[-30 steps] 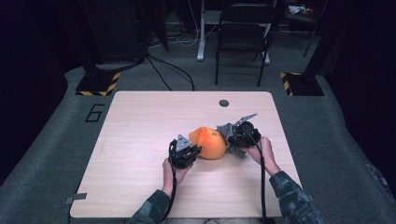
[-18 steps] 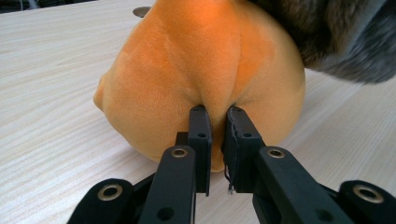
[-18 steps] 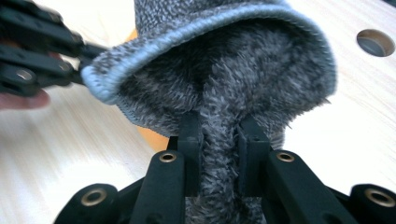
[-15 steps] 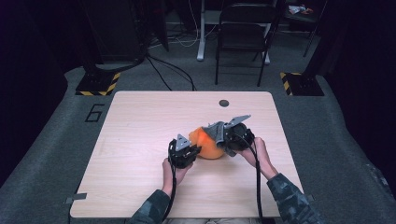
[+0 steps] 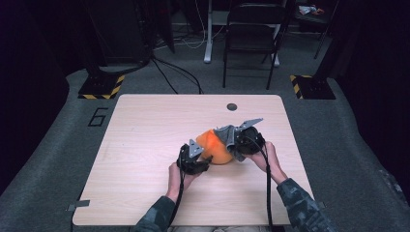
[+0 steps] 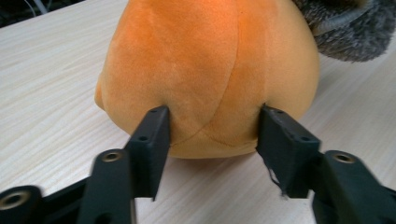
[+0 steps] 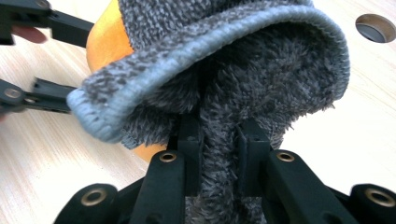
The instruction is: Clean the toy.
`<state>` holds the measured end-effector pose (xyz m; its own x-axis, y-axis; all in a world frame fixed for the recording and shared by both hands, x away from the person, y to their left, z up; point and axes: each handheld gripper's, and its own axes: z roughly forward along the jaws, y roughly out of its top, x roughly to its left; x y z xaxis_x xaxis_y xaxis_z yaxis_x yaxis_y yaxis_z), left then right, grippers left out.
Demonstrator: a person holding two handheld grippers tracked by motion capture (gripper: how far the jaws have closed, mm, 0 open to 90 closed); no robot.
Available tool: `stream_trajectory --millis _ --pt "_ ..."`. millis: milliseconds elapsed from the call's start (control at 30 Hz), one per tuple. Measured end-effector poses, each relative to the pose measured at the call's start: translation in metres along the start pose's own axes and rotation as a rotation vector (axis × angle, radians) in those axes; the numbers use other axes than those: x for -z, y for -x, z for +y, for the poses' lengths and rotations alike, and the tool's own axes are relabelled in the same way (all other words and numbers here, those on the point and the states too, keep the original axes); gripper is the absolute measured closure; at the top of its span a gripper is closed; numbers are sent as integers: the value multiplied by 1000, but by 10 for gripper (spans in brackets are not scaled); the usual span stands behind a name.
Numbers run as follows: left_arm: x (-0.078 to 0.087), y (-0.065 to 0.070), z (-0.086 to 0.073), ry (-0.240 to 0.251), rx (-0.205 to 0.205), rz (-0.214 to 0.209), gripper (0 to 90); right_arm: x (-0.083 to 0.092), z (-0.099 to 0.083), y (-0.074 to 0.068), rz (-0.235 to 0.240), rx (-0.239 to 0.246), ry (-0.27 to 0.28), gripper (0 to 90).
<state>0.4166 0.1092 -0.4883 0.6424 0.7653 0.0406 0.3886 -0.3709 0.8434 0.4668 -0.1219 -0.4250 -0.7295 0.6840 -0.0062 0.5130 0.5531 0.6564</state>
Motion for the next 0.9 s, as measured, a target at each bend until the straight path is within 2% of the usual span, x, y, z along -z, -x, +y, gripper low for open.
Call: stream_trajectory --millis 133,267,367,433,533,667,767,800,900 --pt "-1 -1 -3 7 7 7 704 -1 0 -1 6 8 1 752" --pt "2 0 -1 14 7 11 806 2 1 -1 -1 1 4 752" --pt "4 -1 2 21 34 -11 825 6 2 1 -1 7 10 752" --pt "7 -2 6 3 44 -34 831 10 3 3 -1 -3 14 752" --pt "14 0 12 5 55 -50 832 15 4 6 6 -16 11 752" --pt "18 0 15 24 78 -74 831 26 7 9 12 -31 58 752" --pt "17 1 15 23 77 -87 831 34 10 2 31 -46 120 752" --pt "17 2 15 25 75 -88 830 35 12 -1 36 -38 145 752" --pt "15 4 14 22 66 -87 828 34 15 -12 43 -19 171 749"
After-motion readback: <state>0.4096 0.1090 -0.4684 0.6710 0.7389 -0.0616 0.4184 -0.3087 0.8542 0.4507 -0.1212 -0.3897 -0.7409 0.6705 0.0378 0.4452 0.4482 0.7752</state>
